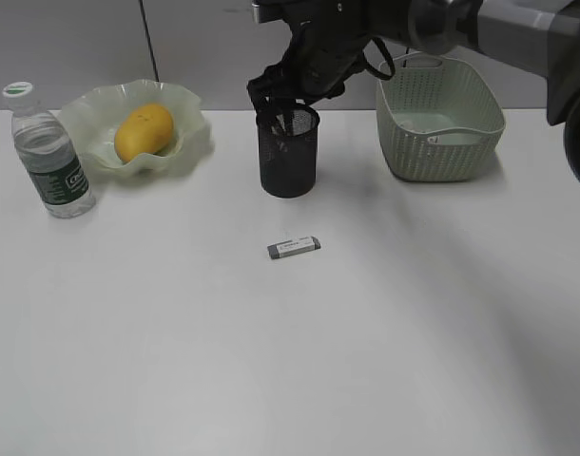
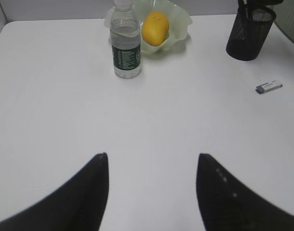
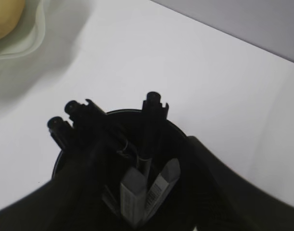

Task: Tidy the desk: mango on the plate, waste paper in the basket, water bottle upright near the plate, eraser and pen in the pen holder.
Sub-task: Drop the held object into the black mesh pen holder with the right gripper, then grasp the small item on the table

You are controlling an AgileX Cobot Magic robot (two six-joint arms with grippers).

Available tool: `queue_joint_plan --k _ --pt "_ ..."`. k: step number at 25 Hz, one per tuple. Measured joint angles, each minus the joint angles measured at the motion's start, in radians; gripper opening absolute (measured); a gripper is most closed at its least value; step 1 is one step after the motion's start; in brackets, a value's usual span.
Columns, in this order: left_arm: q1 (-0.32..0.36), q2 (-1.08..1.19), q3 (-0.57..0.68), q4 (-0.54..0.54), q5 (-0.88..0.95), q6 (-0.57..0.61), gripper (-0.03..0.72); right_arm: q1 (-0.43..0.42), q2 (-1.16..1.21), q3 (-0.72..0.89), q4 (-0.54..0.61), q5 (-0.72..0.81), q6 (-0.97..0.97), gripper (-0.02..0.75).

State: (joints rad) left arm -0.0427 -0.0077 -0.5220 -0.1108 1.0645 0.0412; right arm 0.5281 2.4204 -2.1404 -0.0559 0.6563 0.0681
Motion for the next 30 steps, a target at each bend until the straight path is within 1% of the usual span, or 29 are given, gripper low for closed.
queue_joint_plan --k 1,4,9,14,16,19,23,26,30 --pt "0.000 0.000 0.000 0.000 0.000 0.000 0.444 0.000 0.000 0.000 0.000 0.001 0.000 0.451" --pt "0.000 0.000 0.000 0.000 0.000 0.000 0.444 0.000 -0.006 0.000 0.001 0.027 0.000 0.498" --pt "0.000 0.000 0.000 0.000 0.000 0.000 0.442 0.000 -0.073 0.000 -0.005 0.163 -0.026 0.511" --pt "0.000 0.000 0.000 0.000 0.000 0.000 0.442 -0.003 -0.190 0.004 -0.017 0.384 -0.060 0.511" --pt "0.000 0.000 0.000 0.000 0.000 0.000 0.440 -0.013 -0.263 0.037 -0.006 0.419 -0.068 0.511" --pt "0.000 0.000 0.000 0.000 0.000 0.000 0.435 -0.048 -0.386 0.136 0.010 0.450 -0.068 0.511" --pt "0.000 0.000 0.000 0.000 0.000 0.000 0.434 -0.131 -0.556 0.316 0.033 0.492 -0.068 0.511" --pt "0.000 0.000 0.000 0.000 0.000 0.000 0.434 -0.192 -0.700 0.480 0.040 0.479 -0.068 0.511" --pt "0.000 0.000 0.000 0.000 0.000 0.000 0.433 -0.264 -0.926 0.725 0.041 0.423 -0.068 0.511"
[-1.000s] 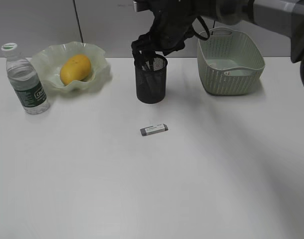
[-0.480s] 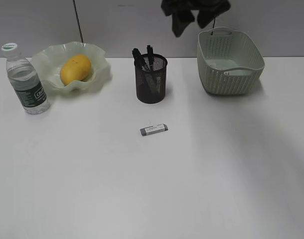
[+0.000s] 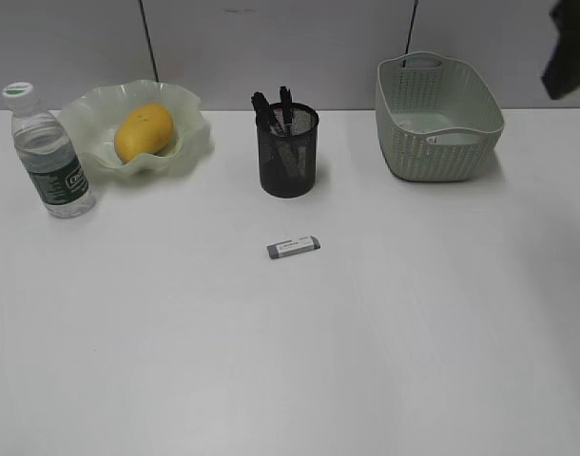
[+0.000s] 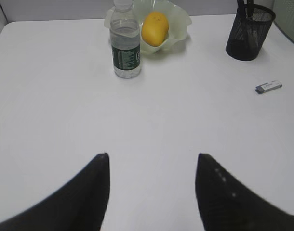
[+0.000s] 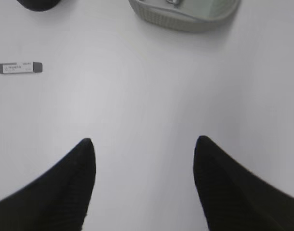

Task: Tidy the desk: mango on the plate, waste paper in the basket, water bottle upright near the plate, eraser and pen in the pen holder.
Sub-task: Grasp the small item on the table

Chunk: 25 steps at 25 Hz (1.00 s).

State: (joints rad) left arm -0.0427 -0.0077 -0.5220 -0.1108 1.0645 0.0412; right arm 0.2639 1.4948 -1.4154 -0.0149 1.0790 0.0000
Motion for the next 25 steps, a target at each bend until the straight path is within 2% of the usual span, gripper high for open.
queue_joint_plan --k 5,12,18,25 --pt "0.000 0.000 0.000 0.000 0.000 0.000 0.432 -0.057 -0.272 0.308 -0.004 -0.084 0.020 0.511" --pt "0.000 0.000 0.000 0.000 0.000 0.000 0.432 -0.059 -0.638 0.613 -0.020 -0.188 0.123 0.511" --pt "0.000 0.000 0.000 0.000 0.000 0.000 0.432 -0.059 -0.933 0.750 -0.028 -0.187 0.143 0.511" --pt "0.000 0.000 0.000 0.000 0.000 0.000 0.428 -0.059 -1.212 0.833 -0.029 -0.137 0.149 0.511"
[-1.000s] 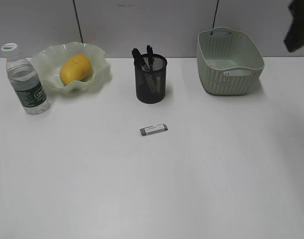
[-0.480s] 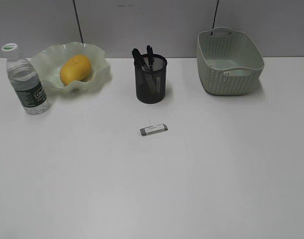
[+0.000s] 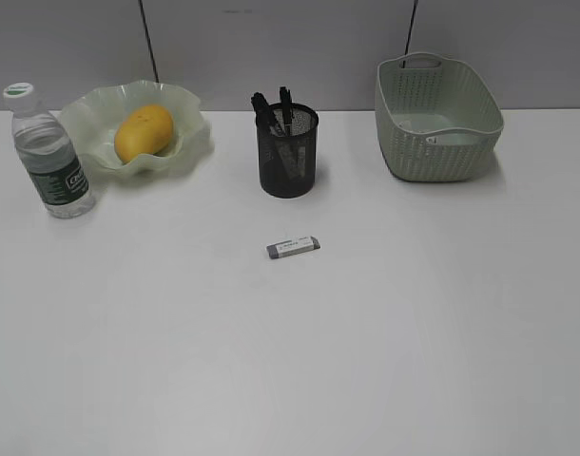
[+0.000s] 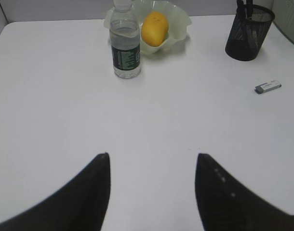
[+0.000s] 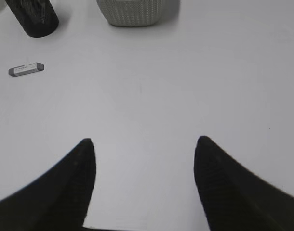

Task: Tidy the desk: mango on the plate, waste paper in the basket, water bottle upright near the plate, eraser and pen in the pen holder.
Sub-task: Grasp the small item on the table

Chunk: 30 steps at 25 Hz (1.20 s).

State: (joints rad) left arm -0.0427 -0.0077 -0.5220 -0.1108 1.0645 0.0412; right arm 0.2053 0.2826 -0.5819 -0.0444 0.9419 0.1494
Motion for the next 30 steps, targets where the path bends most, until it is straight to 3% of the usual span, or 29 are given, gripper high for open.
queue_joint_plan --k 9,15,20,30 --pt "0.000 0.000 0.000 -0.003 -0.001 0.000 0.428 0.000 -0.215 0.008 -0.024 0.176 -0.016 0.511" --pt "0.000 0.067 -0.038 -0.071 -0.082 0.000 0.427 0.000 -0.257 0.015 -0.037 0.217 -0.020 0.507" --pt "0.000 0.300 -0.114 -0.111 -0.188 0.063 0.427 0.000 -0.260 0.021 -0.037 0.218 -0.020 0.477" --pt "-0.031 0.888 -0.333 -0.310 -0.242 0.247 0.459 0.000 -0.260 0.021 -0.037 0.218 -0.020 0.470"
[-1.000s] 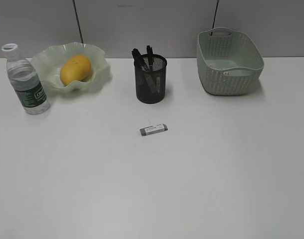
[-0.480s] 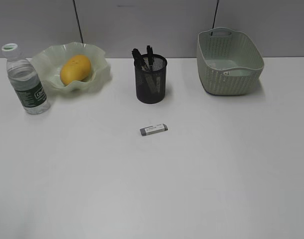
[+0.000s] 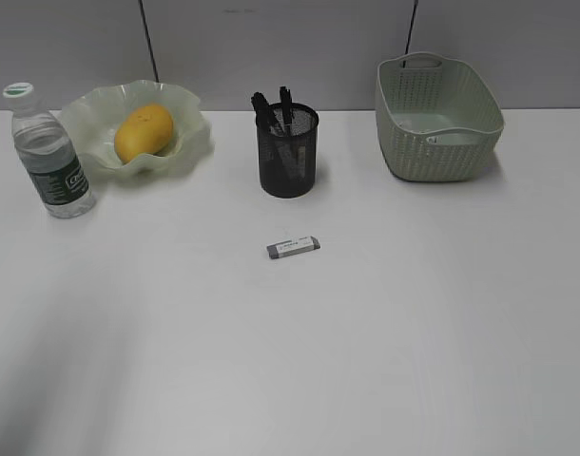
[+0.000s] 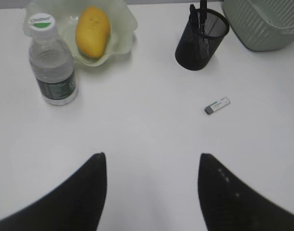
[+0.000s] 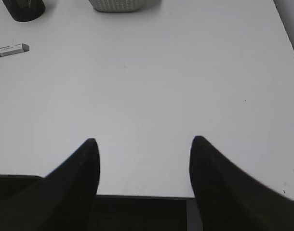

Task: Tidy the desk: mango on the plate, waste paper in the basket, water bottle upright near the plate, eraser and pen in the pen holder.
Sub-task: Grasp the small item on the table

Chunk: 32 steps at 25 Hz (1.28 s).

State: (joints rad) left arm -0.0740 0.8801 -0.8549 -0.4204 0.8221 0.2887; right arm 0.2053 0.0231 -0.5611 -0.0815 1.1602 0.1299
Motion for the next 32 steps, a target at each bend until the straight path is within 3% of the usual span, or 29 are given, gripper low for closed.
queue_joint_plan --k 8,17,21,28,32 --pt "-0.183 0.326 -0.202 0.016 -0.001 0.008 0.465 0.000 0.000 0.000 -0.001 0.001 -0.002 0.469" --pt "-0.399 0.633 -0.405 0.123 -0.006 0.008 0.465 0.000 0.000 0.000 -0.001 0.001 -0.002 0.469" --pt "-0.448 0.761 -0.517 0.135 0.021 0.036 0.465 0.000 0.000 0.000 -0.001 0.001 -0.003 0.469" --pt "-0.501 0.993 -0.721 0.143 0.124 0.201 0.465 0.000 0.000 0.000 -0.001 0.001 -0.003 0.468" --pt "-0.525 1.110 -0.807 0.202 0.149 0.228 0.465 0.000 0.000 0.000 -0.001 0.002 -0.003 0.468"
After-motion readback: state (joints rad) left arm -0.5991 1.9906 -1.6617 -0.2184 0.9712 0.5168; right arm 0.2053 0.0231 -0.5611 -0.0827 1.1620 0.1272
